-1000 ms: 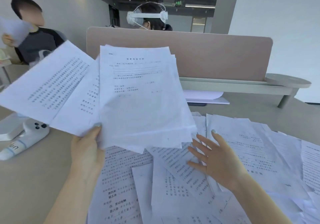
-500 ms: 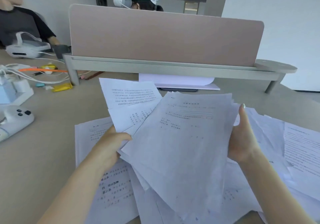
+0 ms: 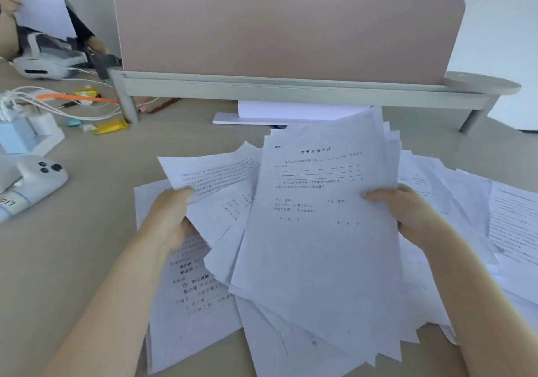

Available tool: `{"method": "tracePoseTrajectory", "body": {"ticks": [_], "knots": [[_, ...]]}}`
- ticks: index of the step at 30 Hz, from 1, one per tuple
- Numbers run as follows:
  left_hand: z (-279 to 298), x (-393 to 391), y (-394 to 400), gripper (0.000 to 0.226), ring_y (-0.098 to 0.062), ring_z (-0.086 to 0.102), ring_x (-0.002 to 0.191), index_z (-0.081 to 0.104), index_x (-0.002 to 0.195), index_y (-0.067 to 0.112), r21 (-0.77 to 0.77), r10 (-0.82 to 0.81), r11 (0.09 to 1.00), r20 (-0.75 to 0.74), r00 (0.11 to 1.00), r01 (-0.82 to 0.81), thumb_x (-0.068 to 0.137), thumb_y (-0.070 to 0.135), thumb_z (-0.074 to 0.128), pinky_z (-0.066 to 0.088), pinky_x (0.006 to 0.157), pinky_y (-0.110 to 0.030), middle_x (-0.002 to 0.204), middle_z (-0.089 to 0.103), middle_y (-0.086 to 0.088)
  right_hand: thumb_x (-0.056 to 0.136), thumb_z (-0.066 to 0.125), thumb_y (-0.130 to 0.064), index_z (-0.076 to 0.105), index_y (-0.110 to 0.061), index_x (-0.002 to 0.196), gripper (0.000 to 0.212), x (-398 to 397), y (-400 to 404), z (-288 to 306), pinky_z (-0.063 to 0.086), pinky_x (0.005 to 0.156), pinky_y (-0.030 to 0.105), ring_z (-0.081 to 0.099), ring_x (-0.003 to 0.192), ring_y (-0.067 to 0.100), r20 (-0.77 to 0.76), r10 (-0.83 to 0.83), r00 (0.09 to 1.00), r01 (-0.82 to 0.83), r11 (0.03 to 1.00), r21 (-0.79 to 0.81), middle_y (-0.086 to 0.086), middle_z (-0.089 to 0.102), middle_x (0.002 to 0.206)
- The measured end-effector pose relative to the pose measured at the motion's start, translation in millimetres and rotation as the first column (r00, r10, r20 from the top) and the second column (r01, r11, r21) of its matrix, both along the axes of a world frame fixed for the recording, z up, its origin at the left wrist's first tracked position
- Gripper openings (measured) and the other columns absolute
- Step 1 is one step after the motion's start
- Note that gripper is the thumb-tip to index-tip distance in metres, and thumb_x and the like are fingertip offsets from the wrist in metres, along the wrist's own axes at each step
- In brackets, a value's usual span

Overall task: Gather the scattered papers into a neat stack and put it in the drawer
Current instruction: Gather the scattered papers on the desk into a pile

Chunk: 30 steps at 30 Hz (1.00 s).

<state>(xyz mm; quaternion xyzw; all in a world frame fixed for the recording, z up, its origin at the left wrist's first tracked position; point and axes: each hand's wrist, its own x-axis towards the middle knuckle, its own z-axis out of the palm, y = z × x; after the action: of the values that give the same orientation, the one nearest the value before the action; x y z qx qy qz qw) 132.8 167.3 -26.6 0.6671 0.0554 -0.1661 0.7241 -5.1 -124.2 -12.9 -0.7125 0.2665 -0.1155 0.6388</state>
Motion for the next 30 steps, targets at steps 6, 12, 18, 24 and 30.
{"method": "tracePoseTrajectory", "body": {"ticks": [6,12,18,24,30], "knots": [[4,-4,5,0.022,-0.027,0.066,0.092,0.065,0.103,0.016,0.137,-0.231,0.965,0.03,0.972,0.225,0.094,0.011,0.046,0.053,0.078,-0.038,0.105,0.07,-0.006,0.082,0.064,-0.008,0.073,-0.011,0.092,0.013,-13,-7,7,0.054,0.08,0.037,0.073,0.082,0.02,0.081,0.093,0.992,-0.092,0.996,-0.012,0.004,0.077,0.092],[7,-18,-2,0.028,-0.023,0.068,0.092,0.069,0.094,0.024,0.055,-0.213,0.976,0.036,0.976,0.211,0.094,0.04,0.046,0.047,0.092,-0.044,0.097,0.076,-0.003,0.085,0.062,-0.011,0.069,-0.007,0.108,0.025,-12,-6,1,0.053,0.087,0.044,0.069,0.099,0.031,0.051,0.24,0.97,-0.239,0.971,-0.022,0.013,0.072,0.11],[1,-37,-30,0.031,-0.008,0.05,0.12,0.058,0.117,0.032,0.084,-0.291,0.956,0.122,0.949,0.282,0.087,0.04,0.057,0.043,0.087,-0.021,0.112,0.058,0.016,0.081,0.065,-0.011,0.072,-0.017,0.091,0.014,7,16,-15,0.05,0.091,0.053,0.066,0.102,0.036,0.084,0.113,0.99,-0.103,0.989,-0.11,0.012,0.073,0.104],[7,-24,-23,0.02,0.001,0.069,0.083,0.066,0.102,0.024,-0.123,-0.138,0.977,0.26,0.956,0.175,0.086,0.012,0.06,0.052,0.063,-0.011,0.086,0.073,0.018,0.084,0.063,-0.023,0.065,-0.019,0.116,0.033,8,18,-8,0.055,0.083,0.039,0.069,0.1,0.025,0.074,0.19,0.979,-0.2,0.966,0.166,0.003,0.071,0.114],[-3,-18,-12,0.041,-0.018,0.044,0.127,0.044,0.13,0.027,0.523,-0.152,0.842,0.467,0.871,-0.133,0.091,0.038,0.048,0.039,0.09,-0.033,0.123,0.053,0.015,0.085,0.062,-0.007,0.07,-0.008,0.096,0.015,8,37,-13,0.053,0.071,0.032,0.069,0.078,0.022,-0.097,0.243,0.965,-0.256,0.954,-0.157,0.005,0.074,0.089]]}}
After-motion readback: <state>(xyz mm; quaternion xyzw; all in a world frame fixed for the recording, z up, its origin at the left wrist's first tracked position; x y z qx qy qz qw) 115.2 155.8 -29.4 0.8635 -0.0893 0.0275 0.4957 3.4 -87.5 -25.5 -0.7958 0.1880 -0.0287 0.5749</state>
